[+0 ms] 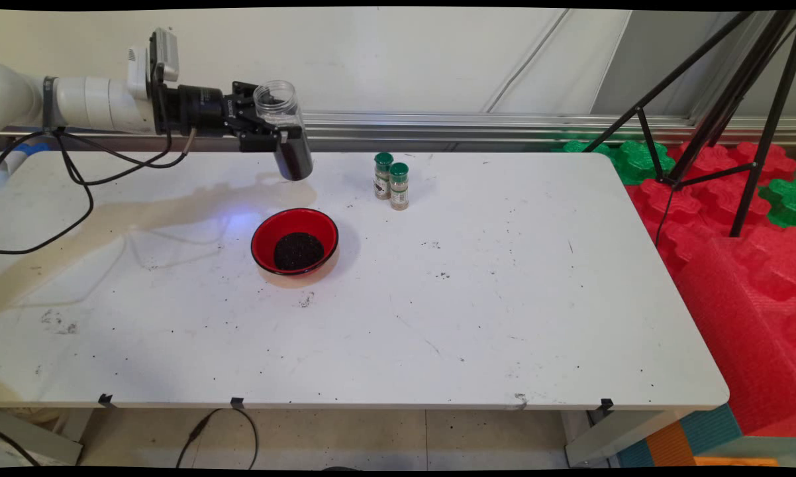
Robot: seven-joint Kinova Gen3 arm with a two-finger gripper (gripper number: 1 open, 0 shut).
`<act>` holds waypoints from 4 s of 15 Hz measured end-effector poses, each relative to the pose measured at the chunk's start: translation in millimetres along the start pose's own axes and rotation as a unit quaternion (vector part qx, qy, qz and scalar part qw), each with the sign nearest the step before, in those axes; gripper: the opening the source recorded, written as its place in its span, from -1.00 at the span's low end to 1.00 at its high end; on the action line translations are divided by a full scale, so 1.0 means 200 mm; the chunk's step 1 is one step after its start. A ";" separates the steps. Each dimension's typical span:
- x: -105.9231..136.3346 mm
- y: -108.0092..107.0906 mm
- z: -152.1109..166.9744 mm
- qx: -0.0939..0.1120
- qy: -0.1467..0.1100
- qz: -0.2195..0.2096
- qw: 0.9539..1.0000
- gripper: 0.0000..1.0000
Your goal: Pour the black seasoning powder in the red bowl
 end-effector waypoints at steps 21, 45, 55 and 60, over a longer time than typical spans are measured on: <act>-0.21 0.08 0.02 0.009 -0.043 0.215 0.976 -1.00; -0.25 0.21 0.08 -0.012 -0.052 0.544 0.837 -1.00; -0.24 0.23 0.08 -0.017 -0.042 0.649 0.759 -1.00; -0.22 0.24 0.09 -0.017 -0.037 0.690 0.722 -1.00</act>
